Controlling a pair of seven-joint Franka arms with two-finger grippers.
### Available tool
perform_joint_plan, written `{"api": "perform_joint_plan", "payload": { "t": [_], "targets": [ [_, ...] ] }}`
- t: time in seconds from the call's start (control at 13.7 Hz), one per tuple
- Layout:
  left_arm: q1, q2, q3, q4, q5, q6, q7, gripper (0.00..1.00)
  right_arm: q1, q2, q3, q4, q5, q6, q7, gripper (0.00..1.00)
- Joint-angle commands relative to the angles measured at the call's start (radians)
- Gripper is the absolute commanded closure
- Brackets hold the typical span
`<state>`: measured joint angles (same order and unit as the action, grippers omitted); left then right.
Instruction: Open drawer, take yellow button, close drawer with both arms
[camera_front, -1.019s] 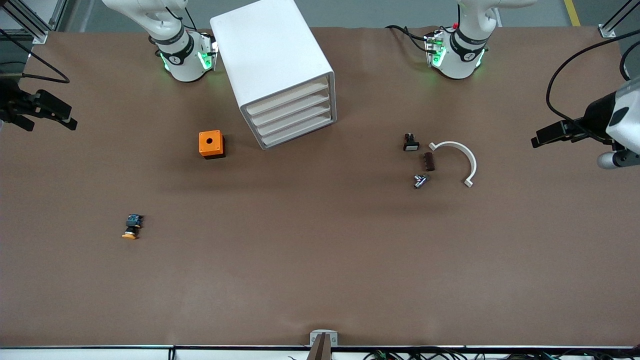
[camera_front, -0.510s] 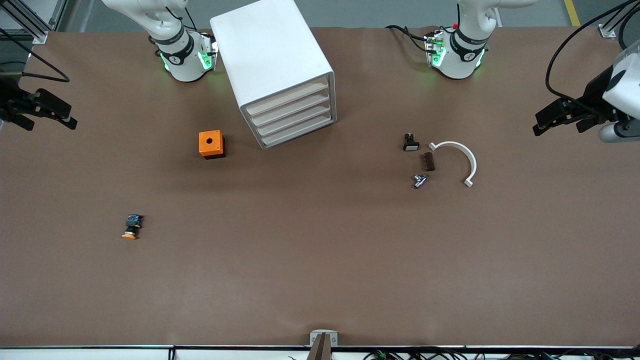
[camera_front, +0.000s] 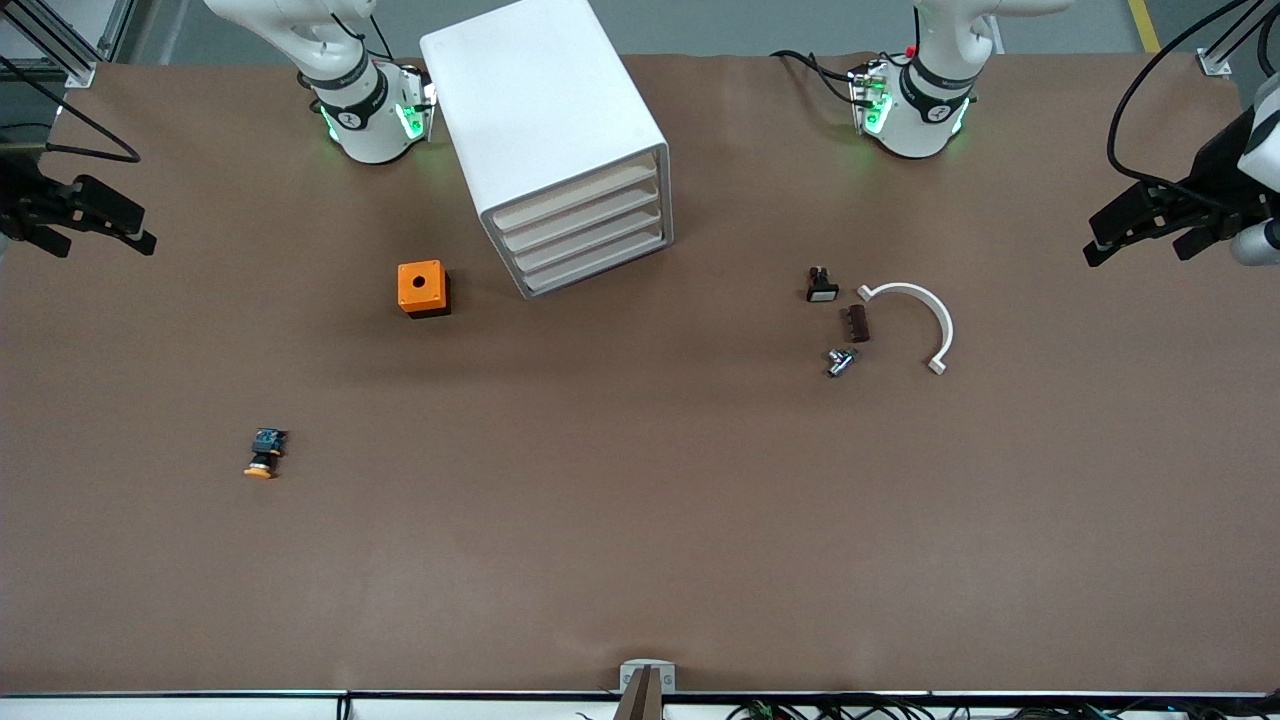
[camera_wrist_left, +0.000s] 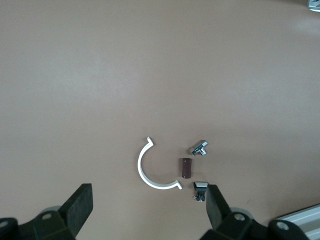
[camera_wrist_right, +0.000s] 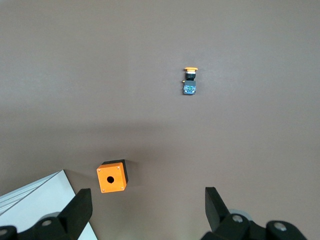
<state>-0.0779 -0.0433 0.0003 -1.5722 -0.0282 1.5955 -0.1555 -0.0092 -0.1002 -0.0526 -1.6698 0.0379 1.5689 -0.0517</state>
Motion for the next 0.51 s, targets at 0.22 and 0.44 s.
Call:
{"api": "perform_joint_plan", "payload": {
  "t": [0.22, 0.44],
  "targets": [
    [-0.006, 0.013, -0.005, 0.027, 0.027, 0.001, 0.016, 0.00, -0.014, -0.033, 0.008, -0.022, -0.012, 0.000, -0.010, 0.00],
    [-0.003, 0.014, -0.005, 0.027, 0.021, 0.001, 0.010, 0.00, -0.014, -0.033, 0.008, -0.022, -0.023, 0.003, -0.008, 0.00]
  ]
}}
